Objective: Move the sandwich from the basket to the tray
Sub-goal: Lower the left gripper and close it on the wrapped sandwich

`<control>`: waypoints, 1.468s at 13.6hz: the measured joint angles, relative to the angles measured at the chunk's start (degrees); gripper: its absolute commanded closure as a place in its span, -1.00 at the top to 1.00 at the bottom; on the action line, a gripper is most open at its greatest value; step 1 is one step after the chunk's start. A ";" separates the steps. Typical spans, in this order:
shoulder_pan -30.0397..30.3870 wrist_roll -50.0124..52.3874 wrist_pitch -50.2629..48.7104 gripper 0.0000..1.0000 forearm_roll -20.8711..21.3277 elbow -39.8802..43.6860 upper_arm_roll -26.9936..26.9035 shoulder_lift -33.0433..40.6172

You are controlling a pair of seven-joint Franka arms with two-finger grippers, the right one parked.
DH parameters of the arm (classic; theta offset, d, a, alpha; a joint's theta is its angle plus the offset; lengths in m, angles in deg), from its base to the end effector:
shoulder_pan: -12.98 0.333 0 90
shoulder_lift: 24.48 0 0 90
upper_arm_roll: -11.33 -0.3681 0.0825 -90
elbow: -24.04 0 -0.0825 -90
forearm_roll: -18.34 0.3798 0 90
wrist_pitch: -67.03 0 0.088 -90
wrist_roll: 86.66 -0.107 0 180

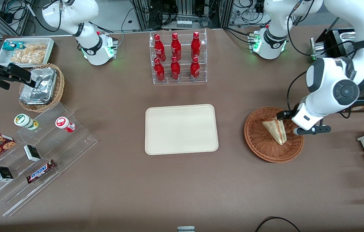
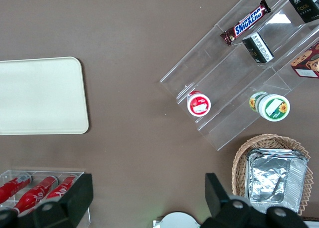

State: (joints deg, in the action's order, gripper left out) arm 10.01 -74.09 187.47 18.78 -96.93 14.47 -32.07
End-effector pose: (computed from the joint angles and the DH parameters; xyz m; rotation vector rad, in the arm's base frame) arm 0.5478 -0.0575 0.3965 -3.1074 -0.1685 0.2179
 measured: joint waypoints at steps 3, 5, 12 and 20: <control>-0.04 12.66 10.69 1.00 -0.02 -6.13 0.03 -0.10; -0.28 22.62 13.93 1.00 -0.01 -7.79 0.22 -0.63; -0.42 32.51 14.88 1.00 -0.13 -7.87 0.51 -3.71; -0.42 32.72 14.72 -0.89 -3.13 -6.69 1.02 -7.17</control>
State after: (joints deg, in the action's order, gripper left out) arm 9.59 -41.37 202.19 15.65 -103.62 15.49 -39.23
